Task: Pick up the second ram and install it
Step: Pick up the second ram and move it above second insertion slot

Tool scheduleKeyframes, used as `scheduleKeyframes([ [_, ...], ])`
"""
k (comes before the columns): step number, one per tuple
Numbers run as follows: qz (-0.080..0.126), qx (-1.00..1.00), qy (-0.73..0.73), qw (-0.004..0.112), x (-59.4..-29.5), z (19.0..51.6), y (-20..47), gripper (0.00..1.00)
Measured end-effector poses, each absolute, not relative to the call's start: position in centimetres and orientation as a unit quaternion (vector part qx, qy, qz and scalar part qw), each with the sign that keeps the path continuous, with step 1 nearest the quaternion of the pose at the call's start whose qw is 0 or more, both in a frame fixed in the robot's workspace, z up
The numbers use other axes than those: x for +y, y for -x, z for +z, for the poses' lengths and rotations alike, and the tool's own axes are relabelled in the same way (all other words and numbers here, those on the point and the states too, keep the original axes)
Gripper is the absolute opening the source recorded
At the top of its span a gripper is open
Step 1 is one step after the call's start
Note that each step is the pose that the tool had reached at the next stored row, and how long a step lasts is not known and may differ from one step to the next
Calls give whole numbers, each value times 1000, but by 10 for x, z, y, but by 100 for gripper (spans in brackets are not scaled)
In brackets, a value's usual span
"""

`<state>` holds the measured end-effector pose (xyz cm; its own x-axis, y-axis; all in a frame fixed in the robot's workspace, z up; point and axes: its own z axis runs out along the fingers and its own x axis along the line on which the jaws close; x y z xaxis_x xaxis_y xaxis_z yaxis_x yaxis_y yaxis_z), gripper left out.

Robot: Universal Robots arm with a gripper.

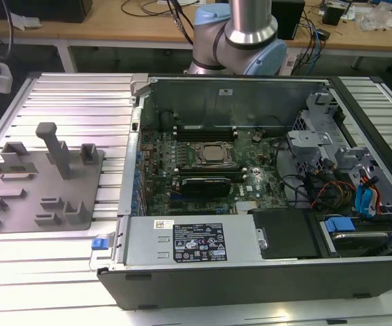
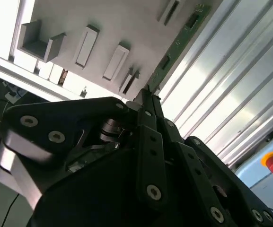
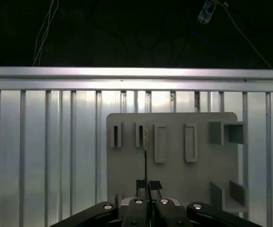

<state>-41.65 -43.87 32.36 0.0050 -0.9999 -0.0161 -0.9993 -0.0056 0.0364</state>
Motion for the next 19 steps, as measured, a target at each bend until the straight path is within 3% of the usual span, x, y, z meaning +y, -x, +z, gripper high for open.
scheduleKeyframes([
  [11,-19,-705,-709,7,-439,401,416,9],
  [19,-18,-705,-709,7,-439,424,416,9],
])
